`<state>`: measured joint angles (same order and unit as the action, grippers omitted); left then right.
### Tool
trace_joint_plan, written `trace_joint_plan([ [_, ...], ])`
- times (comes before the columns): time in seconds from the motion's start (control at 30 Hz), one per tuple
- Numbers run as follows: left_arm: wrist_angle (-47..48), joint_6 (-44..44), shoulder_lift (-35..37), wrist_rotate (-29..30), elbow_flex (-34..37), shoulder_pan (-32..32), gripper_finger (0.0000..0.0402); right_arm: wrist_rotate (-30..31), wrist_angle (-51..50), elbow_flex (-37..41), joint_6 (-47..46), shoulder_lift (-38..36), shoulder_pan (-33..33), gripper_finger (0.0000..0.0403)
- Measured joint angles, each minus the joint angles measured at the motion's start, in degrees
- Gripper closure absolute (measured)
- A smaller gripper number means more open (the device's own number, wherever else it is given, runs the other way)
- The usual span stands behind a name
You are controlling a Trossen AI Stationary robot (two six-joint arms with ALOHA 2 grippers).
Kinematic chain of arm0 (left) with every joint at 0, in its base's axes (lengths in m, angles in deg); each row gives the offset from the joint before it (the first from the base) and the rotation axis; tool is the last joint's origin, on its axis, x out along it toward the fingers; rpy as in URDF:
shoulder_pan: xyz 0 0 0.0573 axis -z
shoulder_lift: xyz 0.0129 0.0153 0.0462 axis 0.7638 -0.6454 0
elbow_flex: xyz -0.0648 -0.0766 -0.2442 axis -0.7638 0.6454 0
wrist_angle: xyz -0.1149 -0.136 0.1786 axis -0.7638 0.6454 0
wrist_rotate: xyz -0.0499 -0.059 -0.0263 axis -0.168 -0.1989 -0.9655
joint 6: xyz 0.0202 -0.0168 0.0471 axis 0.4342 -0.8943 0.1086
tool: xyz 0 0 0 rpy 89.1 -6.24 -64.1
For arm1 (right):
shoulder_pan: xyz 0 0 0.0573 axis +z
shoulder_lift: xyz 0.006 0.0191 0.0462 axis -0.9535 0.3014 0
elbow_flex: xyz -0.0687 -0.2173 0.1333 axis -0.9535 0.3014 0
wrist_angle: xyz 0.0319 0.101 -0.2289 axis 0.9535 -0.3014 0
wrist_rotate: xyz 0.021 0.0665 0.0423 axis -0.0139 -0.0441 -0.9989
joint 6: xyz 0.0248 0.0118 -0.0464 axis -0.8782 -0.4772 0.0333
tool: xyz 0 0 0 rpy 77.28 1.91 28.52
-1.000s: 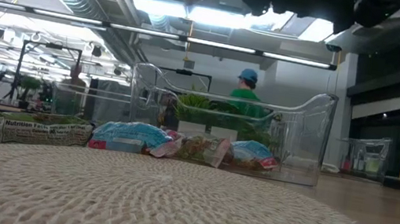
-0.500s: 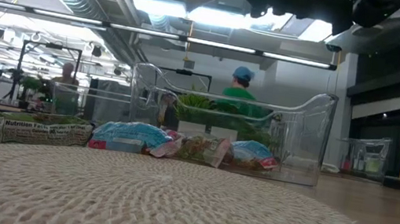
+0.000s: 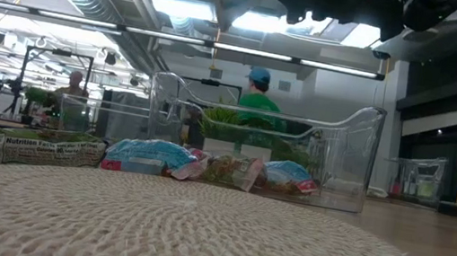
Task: Pick and place Granola Bars by type
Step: Put the left orange granola bar into the right transparent bin
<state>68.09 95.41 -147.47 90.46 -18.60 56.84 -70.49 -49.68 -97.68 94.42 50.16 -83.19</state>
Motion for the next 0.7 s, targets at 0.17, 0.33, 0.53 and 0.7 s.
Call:
trace_joint_plan([
  [0.17,3.37,-1.88,2.12,5.01,-1.05,1.86,0.0249,3.94,-6.70,-0.04,0.30,-2.82,-1.68,0.0379],
  [0.33,7.40,-7.21,3.17,5.26,-1.05,2.31,0.0232,15.08,-17.54,-0.04,0.36,-9.33,-3.74,0.0371],
  [0.53,10.89,-10.57,2.85,4.84,-0.44,1.67,0.0234,33.97,-35.64,-2.37,-0.20,-17.67,-7.07,0.0381],
  [0.7,10.17,-9.89,2.84,3.51,-0.37,1.65,0.0237,38.11,-48.93,-5.67,-4.11,-21.22,-10.15,0.0372],
])
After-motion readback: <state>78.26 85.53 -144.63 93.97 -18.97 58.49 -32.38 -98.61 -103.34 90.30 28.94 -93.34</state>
